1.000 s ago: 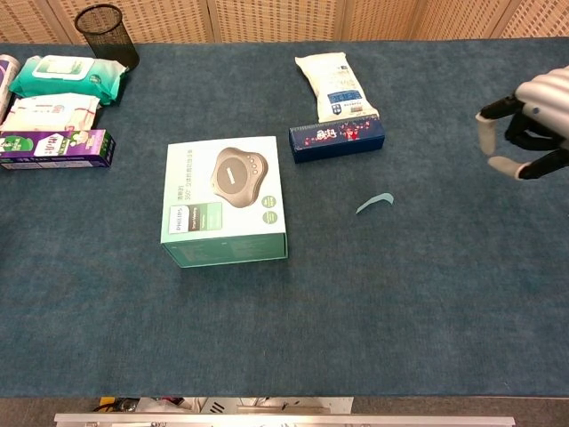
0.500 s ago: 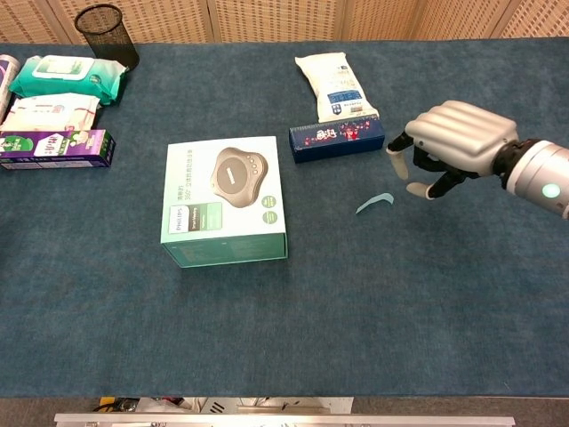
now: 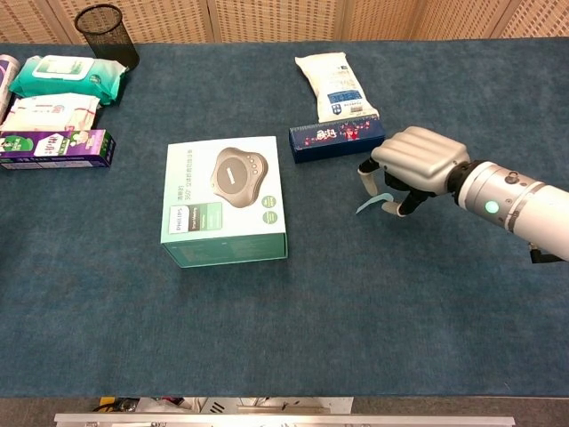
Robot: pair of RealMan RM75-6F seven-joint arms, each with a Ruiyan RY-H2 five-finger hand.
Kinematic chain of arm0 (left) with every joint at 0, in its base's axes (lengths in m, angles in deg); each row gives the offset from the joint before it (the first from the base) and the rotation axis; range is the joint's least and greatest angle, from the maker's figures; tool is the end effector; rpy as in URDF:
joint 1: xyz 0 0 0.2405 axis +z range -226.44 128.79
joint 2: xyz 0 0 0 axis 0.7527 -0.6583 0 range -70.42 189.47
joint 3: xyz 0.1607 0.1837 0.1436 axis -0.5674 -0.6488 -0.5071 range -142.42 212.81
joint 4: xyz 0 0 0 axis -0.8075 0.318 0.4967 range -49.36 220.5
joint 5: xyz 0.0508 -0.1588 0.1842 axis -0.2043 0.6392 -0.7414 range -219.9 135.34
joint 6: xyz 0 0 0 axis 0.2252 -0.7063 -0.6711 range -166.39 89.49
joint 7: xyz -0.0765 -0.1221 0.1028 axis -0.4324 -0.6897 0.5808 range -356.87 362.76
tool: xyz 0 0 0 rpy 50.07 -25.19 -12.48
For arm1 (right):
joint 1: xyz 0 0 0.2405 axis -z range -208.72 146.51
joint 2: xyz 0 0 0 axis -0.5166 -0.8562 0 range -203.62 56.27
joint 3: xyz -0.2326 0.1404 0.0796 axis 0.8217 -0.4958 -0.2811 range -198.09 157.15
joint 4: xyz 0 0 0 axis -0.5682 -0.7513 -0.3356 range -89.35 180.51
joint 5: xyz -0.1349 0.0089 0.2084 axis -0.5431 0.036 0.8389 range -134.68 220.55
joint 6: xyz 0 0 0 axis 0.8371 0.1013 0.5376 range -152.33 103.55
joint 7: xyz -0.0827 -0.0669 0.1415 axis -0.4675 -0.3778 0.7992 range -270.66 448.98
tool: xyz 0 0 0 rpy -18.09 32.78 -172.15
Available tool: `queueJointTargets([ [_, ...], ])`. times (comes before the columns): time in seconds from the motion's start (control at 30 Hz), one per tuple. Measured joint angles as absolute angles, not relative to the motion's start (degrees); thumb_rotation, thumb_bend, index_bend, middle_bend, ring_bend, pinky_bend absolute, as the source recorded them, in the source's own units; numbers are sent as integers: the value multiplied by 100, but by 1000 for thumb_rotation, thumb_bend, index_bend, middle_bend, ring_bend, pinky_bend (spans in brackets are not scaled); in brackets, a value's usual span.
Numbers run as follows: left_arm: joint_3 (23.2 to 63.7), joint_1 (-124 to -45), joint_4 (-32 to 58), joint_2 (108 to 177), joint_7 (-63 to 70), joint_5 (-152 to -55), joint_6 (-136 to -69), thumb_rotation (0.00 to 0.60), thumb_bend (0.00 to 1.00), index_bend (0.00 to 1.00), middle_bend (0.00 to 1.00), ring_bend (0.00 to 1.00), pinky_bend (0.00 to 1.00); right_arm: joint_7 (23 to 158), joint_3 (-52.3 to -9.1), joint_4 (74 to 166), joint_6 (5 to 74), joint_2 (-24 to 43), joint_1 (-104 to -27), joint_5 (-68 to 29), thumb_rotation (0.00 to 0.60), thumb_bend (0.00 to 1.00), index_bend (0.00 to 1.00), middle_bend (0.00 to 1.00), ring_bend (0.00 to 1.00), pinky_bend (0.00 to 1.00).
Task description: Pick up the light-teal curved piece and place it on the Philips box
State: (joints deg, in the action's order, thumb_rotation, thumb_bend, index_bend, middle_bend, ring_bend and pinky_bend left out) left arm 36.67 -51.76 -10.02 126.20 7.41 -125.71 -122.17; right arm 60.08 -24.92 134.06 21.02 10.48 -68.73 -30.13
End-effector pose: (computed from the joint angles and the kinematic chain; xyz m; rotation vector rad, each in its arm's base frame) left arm -0.3492 0.1997 0.1080 -1.3574 -0.9989 -0.8459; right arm -0.1980 -0.3408 -0.0851 2.1926 -0.7466 0.6459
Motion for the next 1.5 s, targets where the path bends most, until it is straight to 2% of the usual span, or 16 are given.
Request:
queueJointTargets([
  [0.63, 3681, -5158, -898, 12660, 632, -12532, -12259, 600, 392, 145, 278, 221, 213, 5756, -2369, 12877, 2052, 1535, -7179, -2567, 600, 256, 522, 1000, 1000, 1000],
  [1.0, 3682, -5146, -819, 12686, 563, -12504, -12260, 600, 392, 145, 278, 221, 212, 5652, -2336, 12641, 2016, 1741, -7307, -2294, 600, 296, 522, 1000, 1000, 1000],
  [1.13, 3677, -5141, -791, 12703, 528, -12506, -12260, 600, 392, 145, 278, 221, 212, 5650, -2317, 12610, 2027, 1789, -7343, -2239, 600, 336, 540, 1000, 1000, 1000],
  [1.5, 3673, -5139, -751, 12714, 515, -12496, -12247, 600, 392, 145, 278, 221, 213, 5687, -2260, 12587, 2066, 1812, -7401, -2190, 600, 339, 618, 1000, 1000, 1000],
])
